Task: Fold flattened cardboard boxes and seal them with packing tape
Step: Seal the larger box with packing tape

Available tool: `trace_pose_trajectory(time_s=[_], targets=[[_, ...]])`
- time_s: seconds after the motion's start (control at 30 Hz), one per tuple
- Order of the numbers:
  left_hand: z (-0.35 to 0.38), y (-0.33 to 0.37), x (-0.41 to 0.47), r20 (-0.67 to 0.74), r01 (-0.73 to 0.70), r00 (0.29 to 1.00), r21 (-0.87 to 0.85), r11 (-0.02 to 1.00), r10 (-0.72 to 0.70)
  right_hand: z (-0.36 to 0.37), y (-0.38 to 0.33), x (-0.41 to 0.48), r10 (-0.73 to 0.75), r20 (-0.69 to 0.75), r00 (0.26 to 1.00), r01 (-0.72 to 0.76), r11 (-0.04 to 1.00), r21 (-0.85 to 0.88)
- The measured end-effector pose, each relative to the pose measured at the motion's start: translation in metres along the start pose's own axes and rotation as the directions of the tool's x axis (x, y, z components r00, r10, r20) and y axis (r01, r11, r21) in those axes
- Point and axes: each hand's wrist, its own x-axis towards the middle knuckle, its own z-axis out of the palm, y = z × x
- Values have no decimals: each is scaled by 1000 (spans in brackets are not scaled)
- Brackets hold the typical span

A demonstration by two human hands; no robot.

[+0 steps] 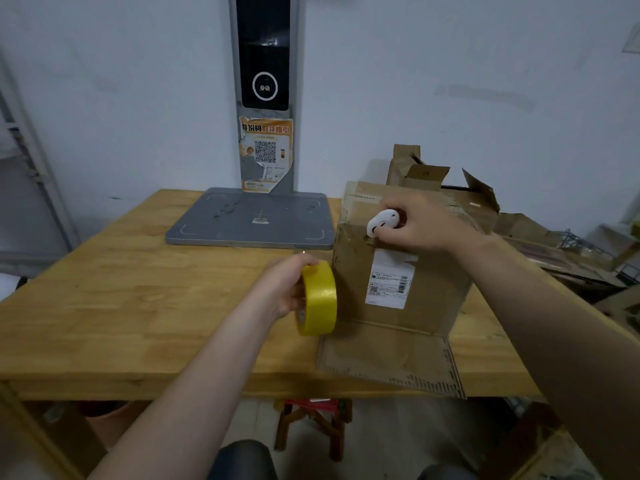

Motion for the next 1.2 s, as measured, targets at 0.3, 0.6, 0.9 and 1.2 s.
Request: trace_pose_trajectory(time_s=[0.3, 0.6, 0.9, 1.2], targets=[[3, 48, 20, -192, -208, 954, 122, 970, 229, 1, 25, 16, 184, -348, 919, -193, 981, 9], [19, 46, 50, -224, -262, 928, 172, 950, 297, 15, 13, 21, 47, -304, 951, -120, 967, -225], [25, 43, 62, -182, -338, 904, 251, 907, 387, 36, -5, 45, -24, -23, 999, 14, 928, -373], [29, 35, 75, -131, -379, 890, 320, 868, 437, 38, 4, 54, -61, 60, 996, 81, 887, -454]])
